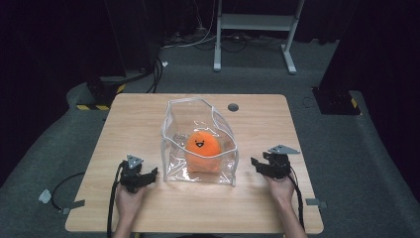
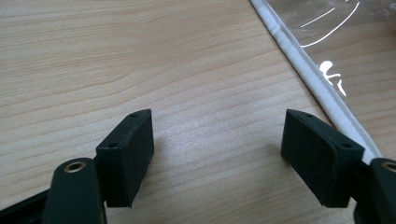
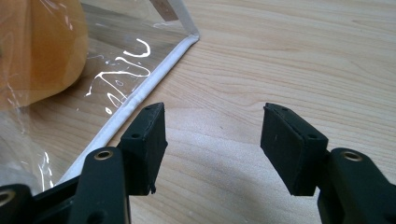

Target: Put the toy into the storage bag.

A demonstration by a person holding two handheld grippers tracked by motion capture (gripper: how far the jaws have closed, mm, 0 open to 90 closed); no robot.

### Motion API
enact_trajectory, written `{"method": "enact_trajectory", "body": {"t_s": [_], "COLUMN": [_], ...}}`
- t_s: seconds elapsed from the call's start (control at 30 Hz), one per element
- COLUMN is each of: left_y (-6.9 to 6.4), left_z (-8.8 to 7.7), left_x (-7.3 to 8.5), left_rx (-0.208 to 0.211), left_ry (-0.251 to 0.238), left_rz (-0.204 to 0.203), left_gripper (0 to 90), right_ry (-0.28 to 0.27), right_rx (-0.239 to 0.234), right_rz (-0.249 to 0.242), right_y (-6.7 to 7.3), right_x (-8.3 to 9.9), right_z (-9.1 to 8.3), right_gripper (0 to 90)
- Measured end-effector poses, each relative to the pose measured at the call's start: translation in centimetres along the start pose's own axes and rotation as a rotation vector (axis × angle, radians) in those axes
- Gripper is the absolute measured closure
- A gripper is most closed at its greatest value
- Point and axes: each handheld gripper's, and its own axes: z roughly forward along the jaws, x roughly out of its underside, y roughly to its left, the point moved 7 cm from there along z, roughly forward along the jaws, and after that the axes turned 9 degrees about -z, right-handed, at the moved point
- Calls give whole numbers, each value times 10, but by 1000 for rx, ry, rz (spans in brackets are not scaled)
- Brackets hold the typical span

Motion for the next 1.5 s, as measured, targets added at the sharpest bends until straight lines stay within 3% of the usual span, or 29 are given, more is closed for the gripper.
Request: {"method": "enact_trajectory", "body": {"t_s": [1.5], "left_y": [0], "left_z": [0], "left_x": [0], "left_rx": [0], "left_ry": [0], "left_rz": [-1], "left_gripper": [254], "right_ry": [83], "right_rx": [85], "right_rz": [-51], "right_y": [-9], "right_x": [11], "right_z": [24], "right_gripper": [405]}}
